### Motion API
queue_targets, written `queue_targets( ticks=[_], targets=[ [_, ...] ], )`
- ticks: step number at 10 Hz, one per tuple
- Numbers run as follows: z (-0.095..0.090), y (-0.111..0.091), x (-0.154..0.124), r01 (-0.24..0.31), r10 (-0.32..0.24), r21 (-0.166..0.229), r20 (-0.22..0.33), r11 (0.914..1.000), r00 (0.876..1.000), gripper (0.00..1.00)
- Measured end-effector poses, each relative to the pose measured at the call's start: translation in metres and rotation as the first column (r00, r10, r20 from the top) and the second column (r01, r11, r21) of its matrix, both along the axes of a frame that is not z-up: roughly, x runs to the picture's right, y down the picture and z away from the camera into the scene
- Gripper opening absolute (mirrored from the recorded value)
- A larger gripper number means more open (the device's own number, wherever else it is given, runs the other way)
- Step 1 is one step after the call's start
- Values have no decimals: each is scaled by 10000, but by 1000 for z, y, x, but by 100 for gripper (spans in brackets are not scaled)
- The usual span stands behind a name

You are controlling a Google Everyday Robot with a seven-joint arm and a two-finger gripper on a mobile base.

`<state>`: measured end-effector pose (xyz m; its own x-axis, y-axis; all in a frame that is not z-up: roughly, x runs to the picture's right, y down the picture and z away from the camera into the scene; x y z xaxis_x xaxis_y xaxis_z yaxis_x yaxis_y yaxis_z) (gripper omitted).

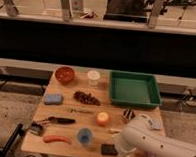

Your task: Place eraser in plastic cup

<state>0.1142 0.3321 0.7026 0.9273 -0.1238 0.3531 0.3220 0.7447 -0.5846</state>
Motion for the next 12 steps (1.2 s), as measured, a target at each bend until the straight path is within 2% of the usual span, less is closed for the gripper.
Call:
queue_targets(
  ticks=[4, 9, 11, 12],
  targets=[
    [16, -5, 0, -128, 129, 90, -138, 9999, 9998, 80],
    [30, -1, 10, -254, 251, -74, -421, 9996, 9988, 80],
    [31, 1, 11, -240, 233, -144, -441, 9996, 9988, 73],
    [32, 2, 11, -269, 262, -156, -443, 9995, 9987, 65]
  ],
)
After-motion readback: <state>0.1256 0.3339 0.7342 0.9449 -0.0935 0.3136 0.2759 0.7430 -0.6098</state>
